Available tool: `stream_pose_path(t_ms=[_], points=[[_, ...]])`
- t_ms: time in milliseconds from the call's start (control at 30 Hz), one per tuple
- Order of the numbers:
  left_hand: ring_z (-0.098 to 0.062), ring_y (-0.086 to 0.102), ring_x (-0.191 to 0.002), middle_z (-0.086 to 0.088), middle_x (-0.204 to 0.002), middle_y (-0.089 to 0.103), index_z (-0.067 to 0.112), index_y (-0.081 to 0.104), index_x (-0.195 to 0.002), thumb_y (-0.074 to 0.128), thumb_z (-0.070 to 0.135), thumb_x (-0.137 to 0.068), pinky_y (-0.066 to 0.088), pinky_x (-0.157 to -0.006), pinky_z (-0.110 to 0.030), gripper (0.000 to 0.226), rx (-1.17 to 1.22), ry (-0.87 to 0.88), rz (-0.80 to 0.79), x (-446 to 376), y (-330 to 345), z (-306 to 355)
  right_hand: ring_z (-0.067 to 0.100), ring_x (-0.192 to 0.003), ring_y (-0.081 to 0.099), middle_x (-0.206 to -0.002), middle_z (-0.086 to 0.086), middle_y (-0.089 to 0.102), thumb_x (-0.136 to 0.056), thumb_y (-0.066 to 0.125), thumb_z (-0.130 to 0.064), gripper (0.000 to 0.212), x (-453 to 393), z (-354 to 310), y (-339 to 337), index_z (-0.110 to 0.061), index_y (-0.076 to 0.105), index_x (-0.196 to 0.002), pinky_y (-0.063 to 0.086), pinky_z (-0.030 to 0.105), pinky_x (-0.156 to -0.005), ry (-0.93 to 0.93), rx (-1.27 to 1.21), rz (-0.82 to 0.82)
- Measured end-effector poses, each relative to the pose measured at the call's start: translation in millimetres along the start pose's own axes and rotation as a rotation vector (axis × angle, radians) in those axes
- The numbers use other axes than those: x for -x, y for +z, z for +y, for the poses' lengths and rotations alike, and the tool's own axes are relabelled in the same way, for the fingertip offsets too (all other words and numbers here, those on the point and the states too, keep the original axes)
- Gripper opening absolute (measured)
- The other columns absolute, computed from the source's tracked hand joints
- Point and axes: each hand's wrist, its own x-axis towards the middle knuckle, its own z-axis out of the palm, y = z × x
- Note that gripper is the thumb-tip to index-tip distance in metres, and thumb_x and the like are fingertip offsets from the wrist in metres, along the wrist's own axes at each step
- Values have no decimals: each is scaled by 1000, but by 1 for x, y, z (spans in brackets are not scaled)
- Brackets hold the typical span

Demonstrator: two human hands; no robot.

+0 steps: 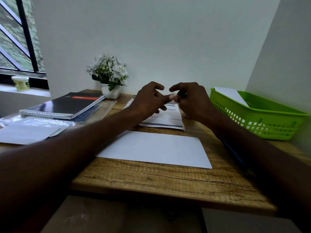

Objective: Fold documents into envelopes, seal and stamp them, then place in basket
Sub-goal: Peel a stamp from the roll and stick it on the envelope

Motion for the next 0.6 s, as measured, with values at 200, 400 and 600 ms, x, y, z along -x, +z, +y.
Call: stream_pose_path(t_ms=[200, 400, 600], points=[[-20, 74, -78, -2, -81, 73, 13, 66, -91, 76, 33, -91, 54, -73, -34, 23, -249, 84, 156, -3, -6, -4, 14, -96, 70, -103, -1, 78, -93, 70, -19, 16, 5, 7, -6, -17, 80, -105, 51, 28, -85, 132, -103, 6], [-20, 53, -64, -3, -64, 59, 8, 59, -73, 61, 44, -99, 39, -62, -37, 45, -389, 262, 84, 5, 7, -1, 21, -64, 77, -74, 1, 78, -83, 84, -23, 11, 7, 7, -13, -14, 80, -84, 65, 46, -70, 301, -308, 32], [-22, 54, -77, -8, -87, 64, 8, 55, -91, 63, 18, -100, 40, -68, -35, 16, -366, 305, -214, 4, 10, -1, 24, -69, 78, -82, 15, 78, -84, 83, -8, 7, 8, -10, -43, -4, 80, -89, 60, 27, -56, 383, -372, -56]])
